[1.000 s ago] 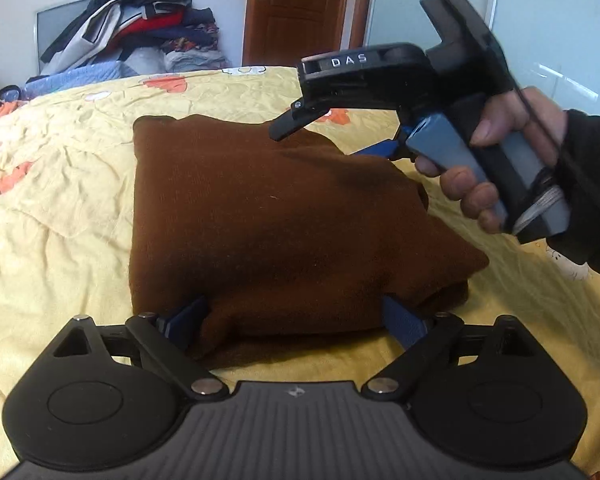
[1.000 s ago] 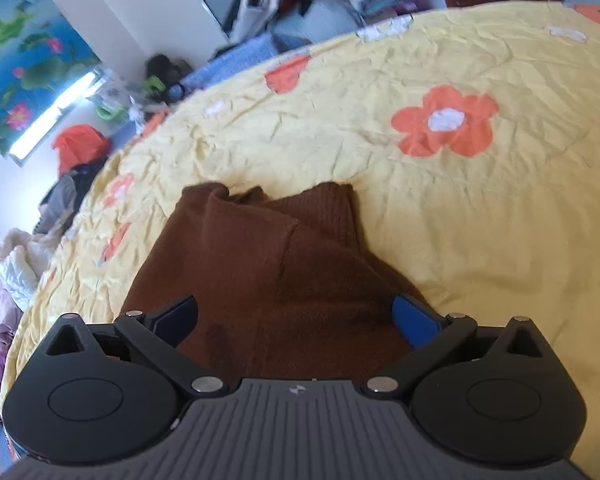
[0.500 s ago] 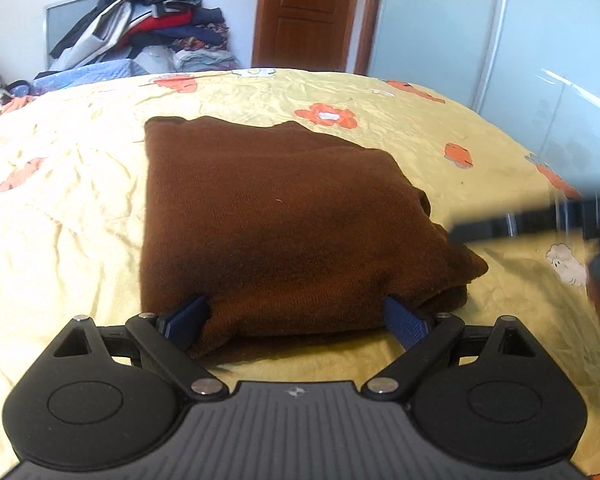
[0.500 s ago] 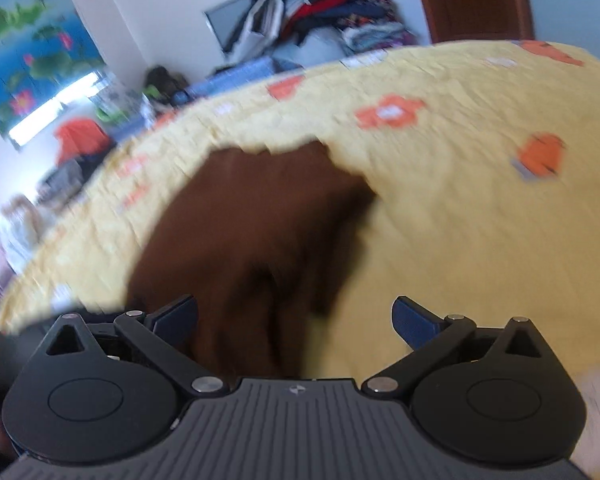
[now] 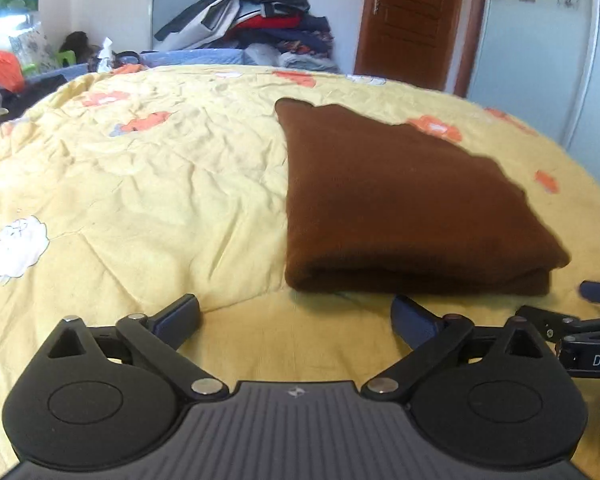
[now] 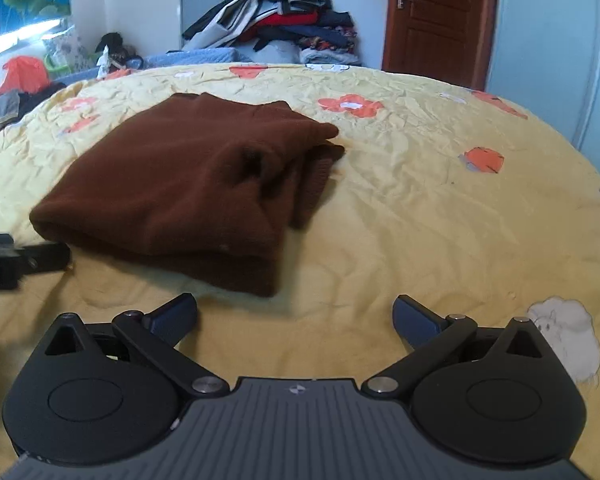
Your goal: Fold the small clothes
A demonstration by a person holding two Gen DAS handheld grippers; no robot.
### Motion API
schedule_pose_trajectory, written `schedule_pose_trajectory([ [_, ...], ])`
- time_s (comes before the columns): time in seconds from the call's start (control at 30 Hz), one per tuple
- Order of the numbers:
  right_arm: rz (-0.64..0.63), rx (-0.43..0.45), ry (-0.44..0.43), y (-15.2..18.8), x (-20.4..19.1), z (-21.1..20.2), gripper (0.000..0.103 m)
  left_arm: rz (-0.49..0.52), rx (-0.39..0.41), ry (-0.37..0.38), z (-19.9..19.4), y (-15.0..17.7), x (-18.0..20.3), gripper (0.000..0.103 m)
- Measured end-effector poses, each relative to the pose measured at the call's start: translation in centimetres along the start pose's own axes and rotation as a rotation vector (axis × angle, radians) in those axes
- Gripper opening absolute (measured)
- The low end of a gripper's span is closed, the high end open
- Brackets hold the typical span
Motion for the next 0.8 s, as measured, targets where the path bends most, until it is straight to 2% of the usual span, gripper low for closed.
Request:
schedule_pose_trajectory([
  [0.1, 0.01, 0.014, 0.008, 0.26, -0.47, 0.1, 0.103, 0.046, -0.024, -0.034, 0.21, -0.31, 0.83, 0.103],
  [0.8, 0.009, 0.016, -0.003, 0.32, -0.36, 0.12, 0.103, 0.039, -0.016, -0.04, -0.02, 0.4, 0.74, 0.103],
])
Point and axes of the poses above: each gripper's, at about its wrist camera, not at the fingertips, and z roughly the way its jaws point, x to its right, y to its underside, the point moved 1 cm from there along z, roughly the way its jaws point, and after that the axes turned 12 degrees about z, right-handed, at the moved point
